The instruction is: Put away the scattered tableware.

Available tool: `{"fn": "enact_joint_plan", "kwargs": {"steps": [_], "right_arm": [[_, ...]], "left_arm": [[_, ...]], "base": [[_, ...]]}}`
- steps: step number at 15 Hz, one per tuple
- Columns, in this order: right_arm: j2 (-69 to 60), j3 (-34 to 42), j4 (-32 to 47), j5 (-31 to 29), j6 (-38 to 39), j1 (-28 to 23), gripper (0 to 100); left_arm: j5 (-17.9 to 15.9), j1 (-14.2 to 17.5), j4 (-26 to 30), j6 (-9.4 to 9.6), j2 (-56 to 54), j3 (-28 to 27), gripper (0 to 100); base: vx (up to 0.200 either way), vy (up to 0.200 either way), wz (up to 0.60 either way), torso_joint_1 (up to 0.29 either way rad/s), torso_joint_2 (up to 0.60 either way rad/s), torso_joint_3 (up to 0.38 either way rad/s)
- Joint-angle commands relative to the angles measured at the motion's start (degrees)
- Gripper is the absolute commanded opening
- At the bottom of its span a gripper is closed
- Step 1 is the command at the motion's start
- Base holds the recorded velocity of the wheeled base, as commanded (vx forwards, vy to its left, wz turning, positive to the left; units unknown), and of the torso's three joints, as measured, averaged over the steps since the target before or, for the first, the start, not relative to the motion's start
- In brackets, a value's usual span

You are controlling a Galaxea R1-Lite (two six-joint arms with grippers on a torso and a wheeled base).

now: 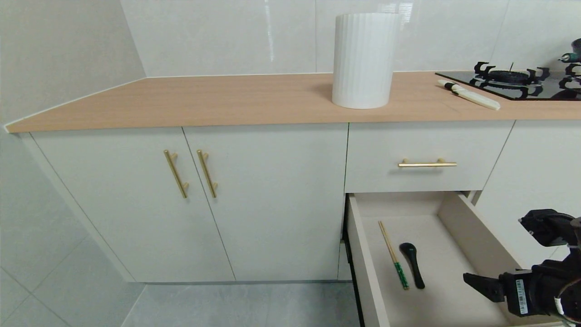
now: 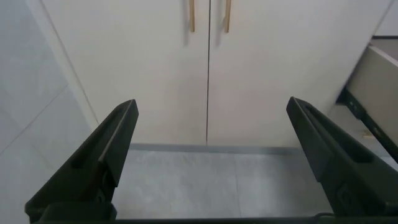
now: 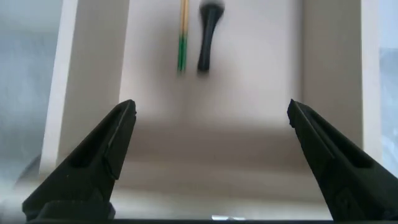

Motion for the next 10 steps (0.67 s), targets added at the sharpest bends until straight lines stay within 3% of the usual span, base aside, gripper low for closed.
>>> {"fn": "enact_joint_plan", "kwargs": {"steps": [1, 4, 6, 10], "right_arm": [[-2.41, -0.54, 0.82, -0.01, -0.05, 0.27, 100], [-2.32, -0.72, 5.13, -0.01, -0.14, 2.38, 100], [-2.15, -1.07, 8.73, -0.01, -0.05, 4.14, 100], [-0.04, -7.22, 25.78, 0.69, 2.32, 6.16, 100]], "left_arm": [[0.04, 0.01, -0.02, -0.06, 0.02, 0.0, 100], [0.04, 0.01, -0.02, 0.03, 0.02, 0.0, 100], [0.04, 0.01, -0.02, 0.03, 0.02, 0.0, 100], [0.04, 0.01, -0.02, 0.03, 0.02, 0.0, 100]], "base": [[-0.2, 0.0, 0.0, -0.007, 0.0, 0.012], [-0.2, 0.0, 0.0, 0.001, 0.01, 0.001], [0.0, 0.0, 0.0, 0.0, 0.0, 0.0], [0.0, 0.0, 0.0, 0.0, 0.0, 0.0]]}}
